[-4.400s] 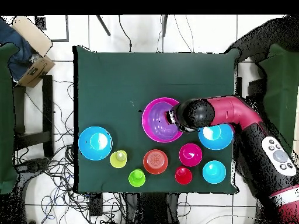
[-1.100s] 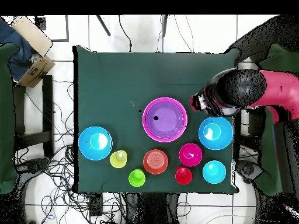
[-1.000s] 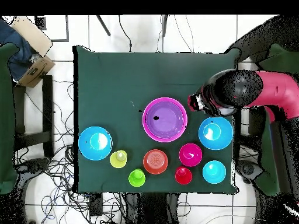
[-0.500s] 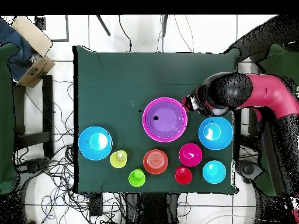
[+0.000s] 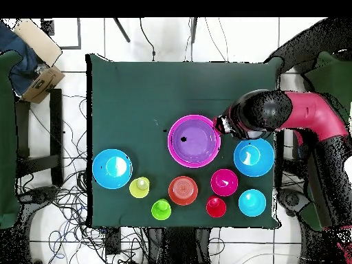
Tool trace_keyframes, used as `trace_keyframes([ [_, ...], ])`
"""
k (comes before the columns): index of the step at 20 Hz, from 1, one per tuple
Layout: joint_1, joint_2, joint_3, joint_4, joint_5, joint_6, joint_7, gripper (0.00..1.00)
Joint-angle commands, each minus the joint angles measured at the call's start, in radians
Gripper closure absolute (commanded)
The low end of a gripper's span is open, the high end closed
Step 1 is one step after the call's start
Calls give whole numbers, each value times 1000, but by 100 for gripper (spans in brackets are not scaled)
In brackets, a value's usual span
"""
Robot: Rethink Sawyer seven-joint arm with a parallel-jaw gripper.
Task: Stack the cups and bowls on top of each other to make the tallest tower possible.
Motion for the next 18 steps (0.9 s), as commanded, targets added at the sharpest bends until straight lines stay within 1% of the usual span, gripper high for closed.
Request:
trace_keyframes([
  [1,-18,27,13,48,-64,-37,-364,0],
  [10,-62,32,49,71,-57,-24,-397,0],
  [14,-50,33,48,68,-71,-34,-374,0],
  [16,-41,36,41,82,-89,-64,-347,0],
  [18,-30,40,34,82,-100,-73,-332,0],
])
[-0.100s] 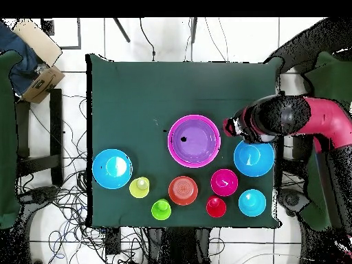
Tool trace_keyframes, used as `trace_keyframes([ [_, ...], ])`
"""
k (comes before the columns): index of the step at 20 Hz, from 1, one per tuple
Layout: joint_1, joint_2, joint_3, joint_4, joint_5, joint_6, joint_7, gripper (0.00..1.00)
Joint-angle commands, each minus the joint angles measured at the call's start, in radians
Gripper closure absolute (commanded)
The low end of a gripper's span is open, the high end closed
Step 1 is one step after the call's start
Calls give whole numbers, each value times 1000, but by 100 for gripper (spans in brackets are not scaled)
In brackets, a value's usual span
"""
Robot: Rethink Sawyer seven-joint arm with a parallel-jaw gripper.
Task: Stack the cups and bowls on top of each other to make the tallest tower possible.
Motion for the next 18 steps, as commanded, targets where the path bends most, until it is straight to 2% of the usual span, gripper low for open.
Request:
trace_keyframes([
  [1,48,35,-3,71,-104,-78,-324,0],
  [8,83,83,-38,58,-163,-145,-275,0],
  [13,86,93,-32,45,-145,-134,-279,0],
  [16,47,79,-8,50,-99,-96,-324,0],
  [18,53,74,-20,35,-113,-73,-336,0],
])
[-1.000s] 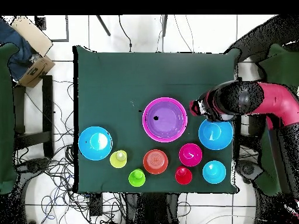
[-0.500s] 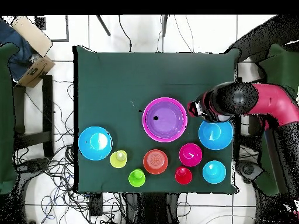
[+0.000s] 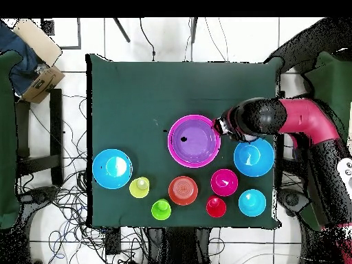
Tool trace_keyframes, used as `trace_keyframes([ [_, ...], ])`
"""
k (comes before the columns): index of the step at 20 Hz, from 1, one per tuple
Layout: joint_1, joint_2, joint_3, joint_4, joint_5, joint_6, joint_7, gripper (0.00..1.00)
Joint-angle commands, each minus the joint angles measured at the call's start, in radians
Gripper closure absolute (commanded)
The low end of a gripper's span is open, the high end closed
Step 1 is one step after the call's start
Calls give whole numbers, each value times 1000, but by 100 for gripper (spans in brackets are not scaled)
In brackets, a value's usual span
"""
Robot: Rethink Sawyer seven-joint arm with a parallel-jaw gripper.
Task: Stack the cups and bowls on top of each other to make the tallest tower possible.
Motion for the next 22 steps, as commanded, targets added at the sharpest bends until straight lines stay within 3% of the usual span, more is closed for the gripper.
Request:
trace_keyframes([
  [1,32,7,-47,12,-62,49,-315,0],
  [4,66,-28,-120,0,-85,143,-249,0],
  [7,45,-80,-120,4,9,251,-197,0],
  [9,30,-136,-105,-25,59,366,-220,0],
  [11,28,-185,-101,-55,46,444,-272,0],
  [14,2,-229,-71,-44,47,419,-268,0],
  [17,-30,-233,-46,-32,114,386,-179,0],
  [19,-37,-231,-34,-35,124,383,-195,0],
  [22,-30,-265,-30,-21,-15,329,-348,0],
])
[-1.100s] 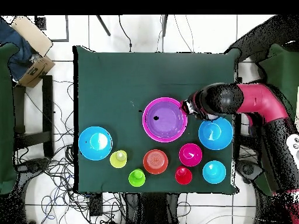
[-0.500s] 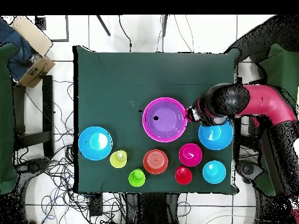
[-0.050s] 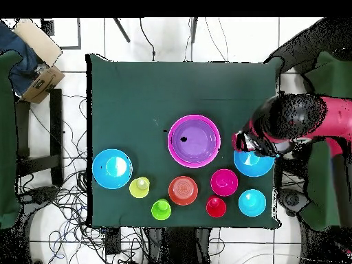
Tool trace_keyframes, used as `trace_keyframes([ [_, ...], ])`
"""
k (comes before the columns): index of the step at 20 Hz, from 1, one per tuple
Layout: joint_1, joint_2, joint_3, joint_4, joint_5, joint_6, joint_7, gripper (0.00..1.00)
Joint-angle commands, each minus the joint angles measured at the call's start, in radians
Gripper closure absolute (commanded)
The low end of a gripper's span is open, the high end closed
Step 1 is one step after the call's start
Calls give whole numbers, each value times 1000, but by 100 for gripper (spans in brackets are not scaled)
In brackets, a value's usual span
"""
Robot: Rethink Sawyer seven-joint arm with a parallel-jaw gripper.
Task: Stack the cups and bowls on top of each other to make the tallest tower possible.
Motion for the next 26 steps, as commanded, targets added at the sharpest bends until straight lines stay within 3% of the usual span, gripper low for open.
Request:
trace_keyframes([
  [1,8,-77,5,-1,-162,-64,-377,0],
  [6,9,-90,12,43,-244,-158,-387,0],
  [15,7,-116,18,116,-272,-268,-358,0],
  [22,1,13,-14,142,-273,-401,-283,0],
  [26,2,28,-29,159,-293,-460,-258,0],
])
